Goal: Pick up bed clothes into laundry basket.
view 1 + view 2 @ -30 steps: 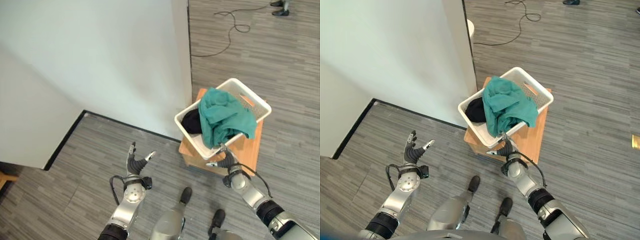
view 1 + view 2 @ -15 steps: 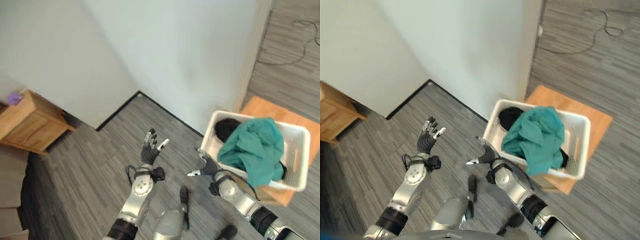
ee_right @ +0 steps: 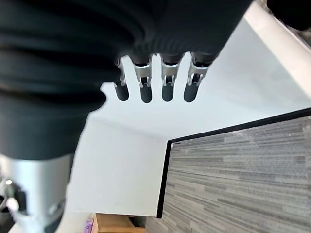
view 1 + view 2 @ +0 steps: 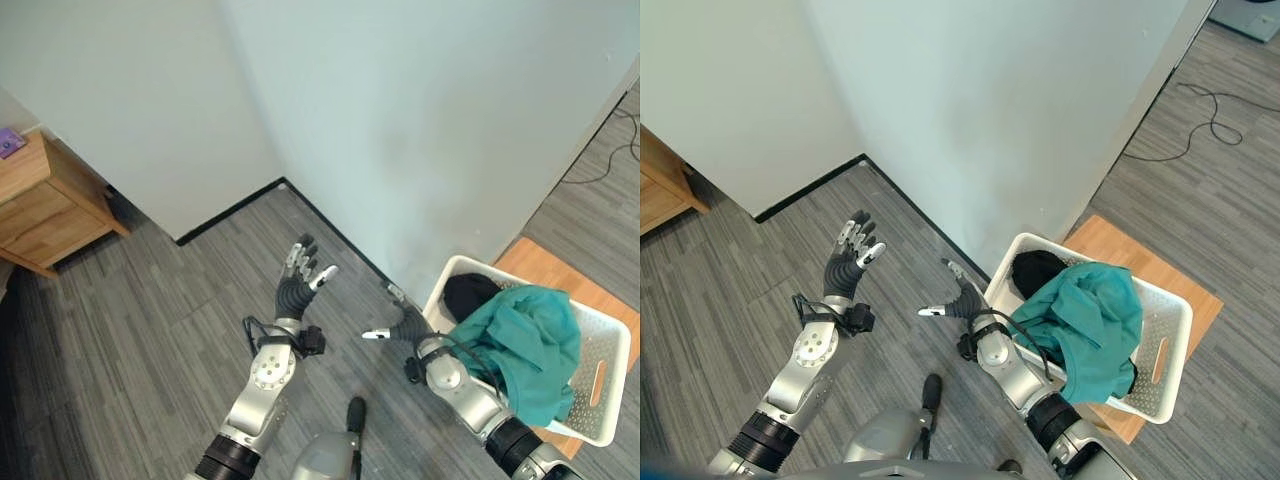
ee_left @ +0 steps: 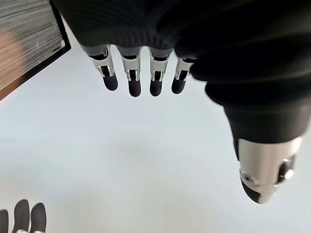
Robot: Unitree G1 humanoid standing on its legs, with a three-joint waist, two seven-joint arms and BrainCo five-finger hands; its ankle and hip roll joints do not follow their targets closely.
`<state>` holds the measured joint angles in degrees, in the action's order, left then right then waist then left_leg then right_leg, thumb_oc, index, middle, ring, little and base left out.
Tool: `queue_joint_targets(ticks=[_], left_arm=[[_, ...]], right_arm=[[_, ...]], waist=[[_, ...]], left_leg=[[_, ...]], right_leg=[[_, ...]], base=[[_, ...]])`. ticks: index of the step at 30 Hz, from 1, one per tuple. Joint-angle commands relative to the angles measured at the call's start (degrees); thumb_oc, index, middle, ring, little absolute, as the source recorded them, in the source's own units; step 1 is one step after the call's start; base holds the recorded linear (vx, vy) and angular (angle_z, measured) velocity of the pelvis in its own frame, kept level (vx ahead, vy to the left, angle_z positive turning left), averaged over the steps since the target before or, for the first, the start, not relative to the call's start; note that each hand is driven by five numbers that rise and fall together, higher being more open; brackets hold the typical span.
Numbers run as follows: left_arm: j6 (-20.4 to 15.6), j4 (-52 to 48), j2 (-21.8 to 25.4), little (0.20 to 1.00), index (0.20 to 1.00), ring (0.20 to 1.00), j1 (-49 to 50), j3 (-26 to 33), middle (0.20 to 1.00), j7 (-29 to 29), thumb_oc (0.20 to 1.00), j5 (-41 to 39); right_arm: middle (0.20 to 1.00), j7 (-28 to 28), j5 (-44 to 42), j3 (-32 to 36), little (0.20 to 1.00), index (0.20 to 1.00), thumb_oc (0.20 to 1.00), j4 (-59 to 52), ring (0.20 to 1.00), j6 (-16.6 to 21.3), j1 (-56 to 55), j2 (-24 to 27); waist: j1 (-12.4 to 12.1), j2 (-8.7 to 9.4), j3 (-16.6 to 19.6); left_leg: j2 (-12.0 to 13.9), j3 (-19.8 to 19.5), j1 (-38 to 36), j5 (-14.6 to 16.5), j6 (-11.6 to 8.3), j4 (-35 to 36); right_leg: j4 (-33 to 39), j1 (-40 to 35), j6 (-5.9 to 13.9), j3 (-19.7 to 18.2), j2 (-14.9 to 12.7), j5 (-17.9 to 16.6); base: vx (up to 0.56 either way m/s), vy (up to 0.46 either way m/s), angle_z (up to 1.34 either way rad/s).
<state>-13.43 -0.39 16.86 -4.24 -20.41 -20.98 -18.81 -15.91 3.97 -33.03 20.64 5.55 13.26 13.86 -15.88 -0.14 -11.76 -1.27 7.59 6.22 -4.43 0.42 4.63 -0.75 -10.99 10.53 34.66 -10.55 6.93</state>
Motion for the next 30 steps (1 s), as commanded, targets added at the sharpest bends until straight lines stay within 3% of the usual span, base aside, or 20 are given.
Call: queue_joint_targets(ticks=[1,2,3,5,7,8,9,10,11,14,15,18,19,21,22,23,24,25,28,30], left_arm=[[-5.23,-4.83,0.83,1.0,1.0,1.0,-0.24,-0.44,1.0,-5.51,1.0,5.55],[-6.1,-4.71,0.85,1.0,1.0,1.0,-0.3,-0.33,1.0,-8.67,1.0,7.05],[-6.41,-4.32,0.56,1.0,1.0,1.0,-0.45,-0.34,1.0,-10.35,1.0,7.82],[-6.29,-3.23,0.48,1.0,1.0,1.0,-0.1,-0.06,1.0,-12.13,1.0,8.87],[-6.73,-2.77,0.88,1.0,1.0,1.0,0.51,0.31,1.0,-14.02,1.0,10.02],[-6.25,-1.67,1.57,1.0,1.0,1.0,0.52,-0.01,1.0,-15.53,1.0,12.79],[-6.26,-1.67,1.54,1.0,1.0,1.0,0.5,-0.01,1.0,-15.54,1.0,12.81],[-5.92,-0.91,1.87,1.0,1.0,1.0,-0.22,-0.29,1.0,-15.97,1.0,13.21],[-6.05,-0.05,2.37,1.0,1.0,1.0,-1.09,-0.1,1.0,-15.8,1.0,13.45],[-6.85,-0.45,3.32,1.0,1.0,1.0,-0.52,1.6,1.0,-16.34,1.0,13.67],[-7.91,-0.85,6.74,1.0,1.0,1.0,2.29,7.57,1.0,-16.21,1.0,11.43],[-7.66,-4.66,6.39,1.0,1.0,1.0,5.66,11.21,1.0,-16.18,1.0,11.26],[-7.88,-5.54,5.97,1.0,1.0,1.0,8.69,12.75,1.0,-15.2,1.0,9.79],[-7.57,-5.71,4.15,1.0,1.0,1.0,9.85,14.33,1.0,-12.71,1.0,7.11],[-7.55,-5.73,4.17,1.0,1.0,1.0,9.86,14.4,1.0,-12.67,1.0,7.07],[-7.75,-6.93,4.2,1.0,1.0,1.0,11.09,16.14,1.0,-9.07,1.0,3.93],[-8.11,-7.82,4.85,1.0,1.0,1.0,11.55,16.7,1.0,-5.93,1.0,0.5],[-7.52,-8.1,5.55,1.0,1.0,1.0,11.55,16.77,1.0,-5.08,1.0,0.23],[-6.1,-9.15,6.58,1.0,1.0,1.0,11.47,18.15,1.0,-2.37,1.0,-0.59],[-5.8,-10.7,7.39,1.0,1.0,1.0,10.99,18.87,1.0,-1.74,1.0,0.15]], right_arm=[[1.0,-1.94,1.04,0.23,1.0,1.0,1.0,-9.26,1.0,4.94,2.02,0.57],[1.0,-3.45,3.03,0.06,1.0,1.0,1.0,-12.41,1.0,5.87,3.11,1.5],[1.0,-4.39,3.11,-0.09,1.0,1.0,1.0,-12.8,1.0,6.06,4.17,1.28],[1.0,-6.21,3.76,-0.75,1.0,1.0,1.0,-13.67,1.0,6.16,6.0,1.47],[1.0,-8.18,4.19,-0.93,1.0,1.0,1.0,-14.79,1.0,6.22,6.69,1.81],[1.0,-9.07,2.7,-0.31,1.0,1.0,1.0,-16.94,1.0,6.81,5.73,2.72],[1.0,-9.06,2.7,-0.31,1.0,1.0,1.0,-16.97,1.0,6.79,5.74,2.76],[1.0,-9.72,2.22,0.51,1.0,1.0,1.0,-17.55,1.0,7.04,5.69,3.57],[1.0,-10.24,1.56,1.2,1.0,1.0,1.0,-17.56,1.0,7.12,5.5,4.21],[1.0,-9.1,0.54,0.7,1.0,1.0,1.0,-18.83,1.0,7.31,5.63,4.63],[1.0,-8.01,-10.86,7.86,1.0,1.0,1.0,-32.86,1.0,5.19,12.65,12.25],[1.0,-2.0,-13.98,7.59,1.0,1.0,1.0,-38.62,1.0,6.09,5.98,14.96],[1.0,-0.22,-15.06,8.45,1.0,1.0,1.0,-40.72,1.0,6.23,4.76,18.01],[1.0,-0.23,-13.21,8.62,1.0,1.0,1.0,-38.55,1.0,4.45,3.87,17.75],[1.0,-0.25,-13.19,8.58,1.0,1.0,1.0,-38.53,1.0,4.46,3.93,17.71],[1.0,-0.94,-11.84,8.91,1.0,1.0,1.0,-38.19,1.0,3.45,4.94,15.75],[1.0,-0.77,-11.85,10.21,1.0,1.0,1.0,-37.31,1.0,3.21,4.47,14.02],[1.0,-0.64,-12.28,11.16,1.0,1.0,1.0,-36.57,1.0,3.4,3.68,13.36],[1.0,-0.46,-12.41,14.0,1.0,1.0,1.0,-34.73,1.0,2.62,1.08,11.52],[1.0,0.05,-12.64,14.68,1.0,1.0,1.0,-33.49,1.0,2.47,-0.1,10.18]], waist=[[-1.95,-0.49,0.01],[-0.92,-2.12,-0.04],[-0.17,-2.57,-0.02],[0.9,-3.05,-0.6],[1.97,-3.56,-1.35],[4.91,-3.09,-1.17],[4.92,-3.2,-1.12],[6.35,-3.32,-1.01],[7.67,-3.5,-0.96],[8.01,-3.3,-1.05],[7.83,-1.23,-0.26],[7.7,-0.7,-0.04],[7.96,-0.48,-0.95],[10.16,0.57,-1.45],[9.9,0.63,-1.46],[11.1,1.44,-2.12],[11.34,2.16,-1.41],[11.79,2.44,-0.64],[14.24,2.73,1.62],[14.45,2.37,2.89]], left_leg=[[-1.66,-6.94,-2.77,4.69,1.96,0.24],[-1.49,-12.07,-2.3,2.66,2.61,0.37],[-1.26,-15.06,-2.62,2.37,2.28,0.37],[-1.43,-20.16,-3.15,1.76,1.33,0.37],[-1.75,-26.27,-3.2,1.59,0.53,0.37],[-3.76,-33.77,-4.12,1.08,-0.45,0.37],[-3.66,-33.81,-3.97,0.94,-0.52,0.37],[-4.34,-37.58,-4.09,0.45,-0.96,0.37],[-4.65,-39.48,-4.04,0.4,-1.82,0.37],[-4.7,-41.29,-3.66,0.53,-3.41,-0.03],[-3.19,-41.02,-2.22,0.1,-5.22,0.37],[-2.46,-40.39,-0.08,-1.22,-6.12,0.37],[-1.19,-34.13,2.71,-1.74,-5.99,0.37],[3.75,-9.39,1.77,1.4,-3.84,-0.52],[3.81,-9.08,1.73,1.35,-3.84,-0.47],[5.9,1.79,-0.69,6.12,-3.0,-8.2],[5.05,0.94,-2.56,10.31,-2.74,-12.68],[5.66,2.09,-3.78,11.28,-2.55,-14.47],[11.12,11.47,-9.48,11.3,-3.27,-12.29],[12.25,13.16,-12.46,12.6,-4.74,-9.89]], right_leg=[[-21.91,6.31,-1.56,-2.73,-4.87,-4.18],[-28.51,12.35,-3.37,-9.0,-2.03,-5.47],[-29.97,15.9,-4.37,-15.02,1.59,-2.82],[-26.37,18.55,-4.73,-25.1,7.1,1.05],[-20.44,19.18,-6.08,-34.68,9.24,2.25],[-13.7,18.82,-6.36,-49.79,14.05,0.78],[-13.33,18.8,-6.32,-49.77,14.11,0.39],[-12.21,18.9,-5.96,-57.0,16.3,-0.42],[-10.11,17.97,-5.53,-60.81,16.44,-1.03],[-5.88,15.47,-6.35,-59.13,14.12,-1.86],[-1.52,14.68,-5.89,-56.0,12.56,-4.7],[4.32,12.85,-6.44,-53.18,11.85,-6.52],[5.75,11.72,-7.03,-49.09,11.14,-5.77],[5.75,11.88,-5.96,-41.68,7.7,-5.89],[5.75,11.99,-5.94,-41.99,7.72,-5.99],[5.75,12.3,-6.14,-35.94,5.38,-7.27],[5.75,11.51,-6.92,-31.94,4.38,-7.22],[5.75,10.91,-7.3,-29.07,3.84,-6.99],[5.75,9.22,-7.36,-20.42,2.26,-5.58],[5.63,7.69,-6.91,-15.64,1.61,-4.44]], base=[[0.06,0.085,1.6],[0.02,0.002,2.11],[0.07,-0.055,2.37],[0.14,-0.173,1.89],[0.18,-0.306,1.78],[0.18,-0.289,1.9],[0.18,-0.294,2.32],[0.05,-0.214,2.61],[0.06,-0.322,2.37],[-0.01,-0.297,1.74],[-0.02,-0.635,1.33],[-0.09,-0.451,0.57],[-0.16,-0.305,0.1],[-0.2,-0.227,0.4],[-0.3,-0.198,2.31],[-0.29,-0.284,2.94],[-0.31,-0.349,2.56],[-0.12,-0.224,1.18],[-0.07,-0.053,1.63],[-0.01,0.042,2.2]])
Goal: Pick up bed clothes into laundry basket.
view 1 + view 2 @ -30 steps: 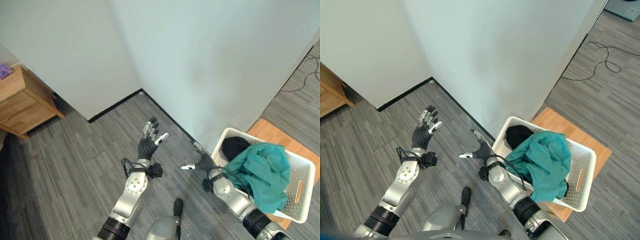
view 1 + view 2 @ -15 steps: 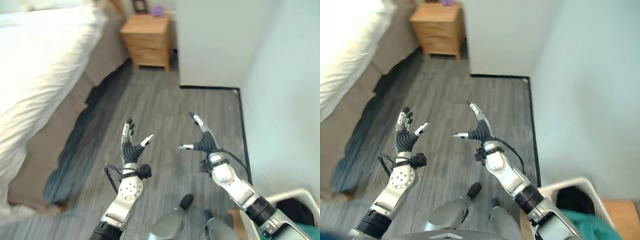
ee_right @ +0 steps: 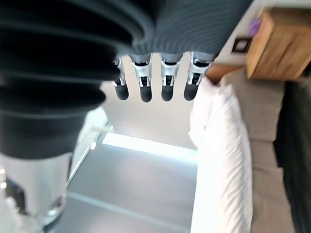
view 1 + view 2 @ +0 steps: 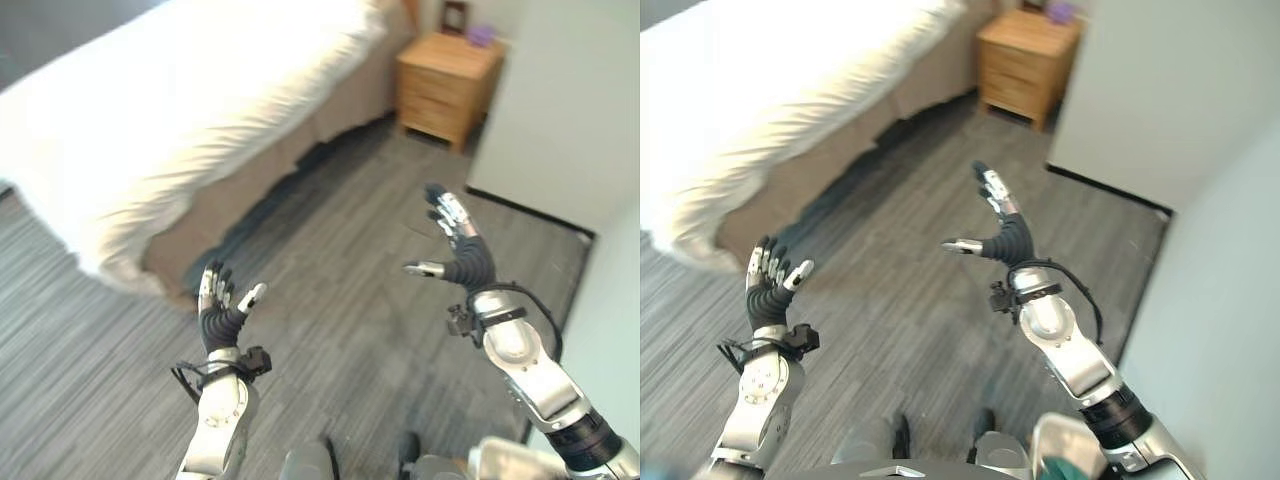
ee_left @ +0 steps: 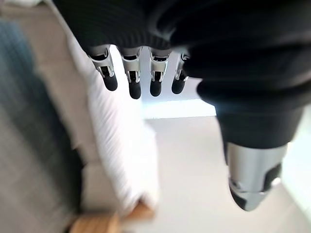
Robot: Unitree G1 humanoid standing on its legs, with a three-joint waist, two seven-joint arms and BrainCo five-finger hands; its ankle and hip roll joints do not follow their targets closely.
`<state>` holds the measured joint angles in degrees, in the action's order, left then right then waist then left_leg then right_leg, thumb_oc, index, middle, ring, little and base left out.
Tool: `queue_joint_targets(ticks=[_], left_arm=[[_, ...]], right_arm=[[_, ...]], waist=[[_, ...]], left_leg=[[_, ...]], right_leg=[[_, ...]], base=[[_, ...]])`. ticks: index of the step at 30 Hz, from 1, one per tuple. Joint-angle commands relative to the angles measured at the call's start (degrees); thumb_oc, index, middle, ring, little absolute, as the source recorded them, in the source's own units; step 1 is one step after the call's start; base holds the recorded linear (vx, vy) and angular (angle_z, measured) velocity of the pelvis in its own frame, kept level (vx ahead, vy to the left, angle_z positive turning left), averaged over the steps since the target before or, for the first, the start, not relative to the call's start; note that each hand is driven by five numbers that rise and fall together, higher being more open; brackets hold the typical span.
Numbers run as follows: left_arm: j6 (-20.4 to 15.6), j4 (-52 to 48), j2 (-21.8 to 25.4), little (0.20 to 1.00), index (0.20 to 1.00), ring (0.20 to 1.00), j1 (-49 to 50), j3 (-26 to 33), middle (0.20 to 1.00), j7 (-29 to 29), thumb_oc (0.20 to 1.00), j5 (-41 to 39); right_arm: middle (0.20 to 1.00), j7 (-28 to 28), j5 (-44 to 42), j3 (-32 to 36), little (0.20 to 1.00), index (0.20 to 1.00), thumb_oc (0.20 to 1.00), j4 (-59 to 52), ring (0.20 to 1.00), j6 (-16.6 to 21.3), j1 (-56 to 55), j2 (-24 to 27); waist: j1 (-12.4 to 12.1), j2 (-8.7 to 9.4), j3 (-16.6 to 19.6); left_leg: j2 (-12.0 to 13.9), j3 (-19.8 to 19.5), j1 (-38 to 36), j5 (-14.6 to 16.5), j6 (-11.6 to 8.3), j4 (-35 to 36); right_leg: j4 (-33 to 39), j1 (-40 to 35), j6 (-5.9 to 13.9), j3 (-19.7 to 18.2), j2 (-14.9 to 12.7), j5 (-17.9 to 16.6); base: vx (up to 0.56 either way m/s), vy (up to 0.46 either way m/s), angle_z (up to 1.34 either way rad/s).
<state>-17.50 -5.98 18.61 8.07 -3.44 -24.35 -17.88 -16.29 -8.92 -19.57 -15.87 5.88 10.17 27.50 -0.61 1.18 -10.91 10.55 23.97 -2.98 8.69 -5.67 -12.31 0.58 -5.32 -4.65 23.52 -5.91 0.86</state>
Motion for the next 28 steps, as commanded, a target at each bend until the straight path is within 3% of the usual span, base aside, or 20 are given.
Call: queue_joint_targets(ticks=[1,4,6,7,8,9,10,11,12,13,15,18,21,24,26,28], left_arm=[[-1.29,-6.45,6.04,1.0,1.0,1.0,-1.76,2.3,1.0,2.36,1.0,-1.22],[-0.4,-10.96,7.14,1.0,1.0,1.0,-2.17,3.43,1.0,3.61,1.0,-0.68],[0.39,-13.36,8.21,1.0,1.0,1.0,-2.72,3.15,1.0,4.65,1.0,-0.12],[0.6,-13.61,8.43,1.0,1.0,1.0,-3.59,2.52,1.0,4.94,1.0,-0.23],[0.76,-13.66,8.77,1.0,1.0,1.0,-4.67,1.67,1.0,4.95,1.0,-0.41],[0.67,-13.95,9.28,1.0,1.0,1.0,-5.86,0.54,1.0,5.01,1.0,-0.24],[0.67,-13.95,9.28,1.0,1.0,1.0,-5.86,0.53,1.0,5.01,1.0,-0.24],[0.77,-13.11,10.03,1.0,1.0,1.0,-8.19,-1.35,1.0,4.66,1.0,0.43],[1.0,-12.81,9.93,1.0,1.0,1.0,-8.91,-1.78,1.0,4.91,1.0,0.11],[1.12,-12.22,9.76,1.0,1.0,1.0,-9.76,-2.59,1.0,5.67,1.0,-0.54],[1.02,-11.6,10.29,1.0,1.0,1.0,-10.34,-2.91,1.0,6.82,1.0,-2.55],[0.97,-10.64,12.01,1.0,1.0,1.0,-8.99,-1.69,1.0,8.21,1.0,-3.9],[0.76,-9.66,11.79,1.0,1.0,1.0,-6.34,0.42,1.0,7.99,1.0,-4.45],[0.43,-8.73,10.55,1.0,1.0,1.0,-3.3,1.79,1.0,9.41,1.0,-7.33],[0.44,-7.9,9.68,1.0,1.0,1.0,-3.42,1.43,1.0,9.16,1.0,-7.64],[0.66,-7.24,9.24,1.0,1.0,1.0,-3.73,1.09,1.0,9.21,1.0,-7.48]], right_arm=[[1.0,0.73,0.5,2.02,1.0,1.0,1.0,3.25,1.0,2.07,2.39,-3.95],[1.0,1.61,0.97,3.75,1.0,1.0,1.0,3.95,1.0,1.61,0.49,-5.27],[1.0,1.94,0.8,3.89,1.0,1.0,1.0,4.96,1.0,1.6,0.42,-6.8],[1.0,1.75,1.66,3.92,1.0,1.0,1.0,5.46,1.0,1.24,0.44,-7.29],[1.0,1.8,2.14,3.67,1.0,1.0,1.0,5.74,1.0,1.05,0.78,-7.84],[1.0,1.5,2.2,3.74,1.0,1.0,1.0,5.92,1.0,1.37,0.88,-8.28],[1.0,1.51,2.2,3.75,1.0,1.0,1.0,5.93,1.0,1.37,0.88,-8.28],[1.0,0.73,1.74,3.9,1.0,1.0,1.0,5.82,1.0,1.89,0.75,-8.82],[1.0,0.33,1.91,4.01,1.0,1.0,1.0,5.58,1.0,1.6,0.61,-8.83],[1.0,0.14,1.84,3.78,1.0,1.0,1.0,5.77,1.0,1.69,0.85,-8.84],[1.0,0.05,0.85,3.66,1.0,1.0,1.0,5.58,1.0,1.47,1.72,-9.07],[1.0,0.72,-0.96,3.06,1.0,1.0,1.0,5.14,1.0,1.58,2.07,-9.52],[1.0,1.59,-1.64,0.54,1.0,1.0,1.0,7.89,1.0,1.06,6.24,-9.74],[1.0,3.1,-1.54,-0.18,1.0,1.0,1.0,6.28,1.0,0.61,6.07,-8.42],[1.0,3.05,-1.91,-0.47,1.0,1.0,1.0,6.99,1.0,0.53,6.61,-7.59],[1.0,3.3,-2.25,-0.41,1.0,1.0,1.0,7.11,1.0,0.26,6.42,-6.79]], waist=[[-0.59,0.98,2.67],[-2.01,0.67,3.6],[-2.81,0.66,3.08],[-2.85,0.74,2.16],[-2.21,1.15,0.95],[-1.26,1.07,0.14],[-1.29,1.08,0.25],[0.5,1.34,-0.35],[1.07,1.43,-0.54],[1.69,1.62,-0.85],[2.32,1.85,-0.91],[2.01,2.96,-0.11],[1.04,2.4,1.1],[0.72,2.12,1.34],[0.34,2.16,-0.22],[0.26,2.3,-1.17]], left_leg=[[1.29,-1.1,-4.6,-1.36,0.88,9.57],[-0.44,-3.01,-5.48,-3.4,1.09,16.43],[-2.25,-6.04,-5.54,-2.1,2.76,17.31],[-3.59,-8.14,-5.34,-1.36,3.93,17.31],[-4.55,-9.12,-4.34,-2.71,4.83,17.31],[-4.54,-11.47,-3.24,-3.34,5.12,17.31],[-4.55,-11.44,-3.12,-3.35,5.12,17.31],[-4.81,-15.88,-1.37,-4.26,4.5,17.31],[-5.32,-18.11,-0.89,-4.76,4.33,17.31],[-6.22,-21.34,-0.27,-4.88,4.23,17.31],[-6.71,-24.15,0.62,-4.87,3.73,17.31],[-6.89,-25.18,0.09,-4.41,2.94,17.31],[-4.38,-22.9,-0.54,-4.57,1.53,17.31],[-2.42,-21.36,-2.25,-6.45,0.67,17.19],[-3.44,-20.56,0.35,-5.76,0.87,11.1],[-5.72,-18.5,2.37,-5.58,1.8,9.73]], right_leg=[[4.07,1.55,8.23,-1.55,-3.5,1.55],[-0.32,0.79,8.45,3.49,-4.33,2.08],[-9.91,3.02,9.93,4.52,-7.2,2.76],[-16.51,5.41,11.81,2.96,-9.49,0.64],[-22.05,8.69,12.64,0.14,-10.58,-3.54],[-26.19,12.3,13.85,-5.78,-8.7,-4.48],[-26.22,12.46,13.84,-5.82,-8.71,-4.48],[-24.63,14.69,12.37,-17.88,-0.75,0.3],[-23.12,15.36,12.04,-22.54,2.48,1.55],[-19.33,15.35,10.91,-27.49,4.8,3.26],[-10.03,14.75,9.48,-31.42,3.86,1.25],[-1.17,11.9,9.22,-30.19,0.64,-0.84],[1.03,11.33,9.19,-29.67,1.12,-3.46],[4.42,7.78,8.63,-28.88,2.06,-2.41],[4.42,6.27,8.6,-26.93,0.73,-2.0],[4.42,5.35,8.3,-25.63,-0.05,-1.68]], base=[[0.02,0.098,2.12],[0.02,0.154,1.47],[0.02,0.252,1.68],[-0.1,0.227,0.87],[-0.15,0.159,1.07],[-0.14,0.064,1.11],[-0.07,-0.026,1.39],[0.0,-0.047,1.37],[0.06,-0.083,1.1],[0.1,-0.086,1.61],[0.15,-0.174,1.61],[0.14,-0.208,0.34],[0.14,-0.284,0.01],[0.19,-0.198,-0.3],[0.02,-0.116,-0.06],[0.01,-0.07,0.22]])
